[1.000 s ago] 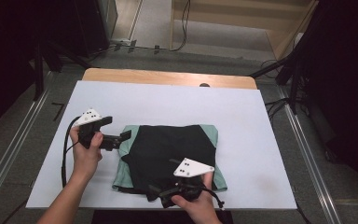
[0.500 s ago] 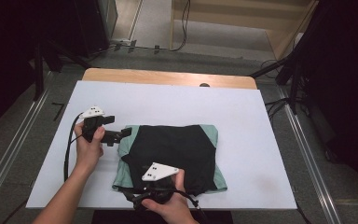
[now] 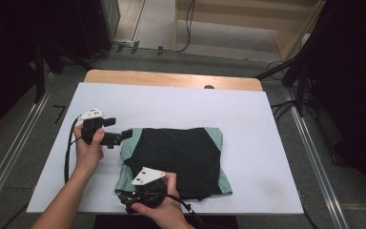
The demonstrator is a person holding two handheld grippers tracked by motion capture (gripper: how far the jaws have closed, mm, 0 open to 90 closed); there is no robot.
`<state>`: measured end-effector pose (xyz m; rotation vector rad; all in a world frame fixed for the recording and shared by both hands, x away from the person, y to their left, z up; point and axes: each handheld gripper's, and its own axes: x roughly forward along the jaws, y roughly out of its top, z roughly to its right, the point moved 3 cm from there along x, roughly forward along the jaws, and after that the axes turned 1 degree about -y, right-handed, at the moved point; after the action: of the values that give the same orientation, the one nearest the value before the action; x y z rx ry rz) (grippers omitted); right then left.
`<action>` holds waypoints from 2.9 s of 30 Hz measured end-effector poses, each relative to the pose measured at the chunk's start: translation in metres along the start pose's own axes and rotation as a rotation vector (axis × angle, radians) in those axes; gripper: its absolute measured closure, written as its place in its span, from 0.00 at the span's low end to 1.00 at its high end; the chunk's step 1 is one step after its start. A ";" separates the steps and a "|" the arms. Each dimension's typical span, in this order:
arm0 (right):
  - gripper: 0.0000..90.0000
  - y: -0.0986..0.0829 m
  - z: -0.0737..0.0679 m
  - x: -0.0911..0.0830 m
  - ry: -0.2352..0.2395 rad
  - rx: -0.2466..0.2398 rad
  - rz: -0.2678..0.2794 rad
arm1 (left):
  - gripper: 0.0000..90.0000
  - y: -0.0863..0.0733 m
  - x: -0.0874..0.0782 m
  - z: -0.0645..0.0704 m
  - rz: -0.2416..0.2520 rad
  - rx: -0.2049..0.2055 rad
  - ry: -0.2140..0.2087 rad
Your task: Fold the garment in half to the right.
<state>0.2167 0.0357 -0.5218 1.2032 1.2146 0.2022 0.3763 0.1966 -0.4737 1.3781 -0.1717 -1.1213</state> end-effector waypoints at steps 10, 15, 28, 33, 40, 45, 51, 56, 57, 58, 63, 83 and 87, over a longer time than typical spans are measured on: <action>0.15 -0.003 -0.003 0.009 -0.027 0.010 -0.056 | 0.02 -0.002 0.002 0.000 -0.013 -0.001 -0.007; 0.16 -0.005 -0.007 0.014 -0.045 -0.019 -0.090 | 0.02 -0.003 0.005 -0.001 -0.025 -0.005 -0.013; 0.19 -0.005 -0.009 0.014 -0.153 -0.047 -0.082 | 0.05 -0.003 0.005 -0.002 -0.036 -0.015 -0.007; 0.01 -0.001 -0.008 0.012 -0.148 -0.031 -0.070 | 0.05 -0.003 0.005 -0.001 -0.033 -0.019 -0.007; 0.02 -0.005 -0.009 0.020 -0.238 -0.044 -0.163 | 0.05 -0.004 0.006 0.001 -0.039 -0.015 -0.007; 0.17 -0.005 -0.007 0.018 -0.249 -0.036 -0.145 | 0.05 -0.003 0.003 0.000 -0.039 -0.011 -0.001; 0.64 -0.006 -0.007 0.014 -0.240 -0.045 -0.098 | 0.05 -0.003 0.000 -0.002 -0.028 -0.020 0.001; 0.89 -0.007 0.007 0.009 -0.218 0.007 -0.080 | 0.05 -0.004 0.001 -0.002 -0.032 -0.020 -0.003; 0.89 -0.007 0.010 0.007 -0.197 0.016 -0.076 | 0.05 -0.004 0.001 -0.002 -0.033 -0.024 -0.002; 0.89 -0.007 0.012 0.006 -0.179 0.025 -0.069 | 0.05 -0.004 0.001 -0.002 -0.035 -0.029 0.000; 0.89 -0.010 0.017 -0.004 -0.155 0.048 -0.016 | 0.05 -0.007 0.005 -0.005 -0.062 -0.062 -0.006; 0.89 -0.016 0.019 -0.009 -0.135 0.039 -0.016 | 0.20 -0.025 0.045 0.001 -0.262 -0.184 0.013; 0.89 -0.015 0.018 -0.008 -0.134 0.026 -0.015 | 0.39 -0.024 0.047 0.005 -0.280 -0.181 0.028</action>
<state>0.2204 0.0132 -0.5314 1.2106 1.1123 0.0927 0.3841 0.1653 -0.5158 1.2802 0.1445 -1.3139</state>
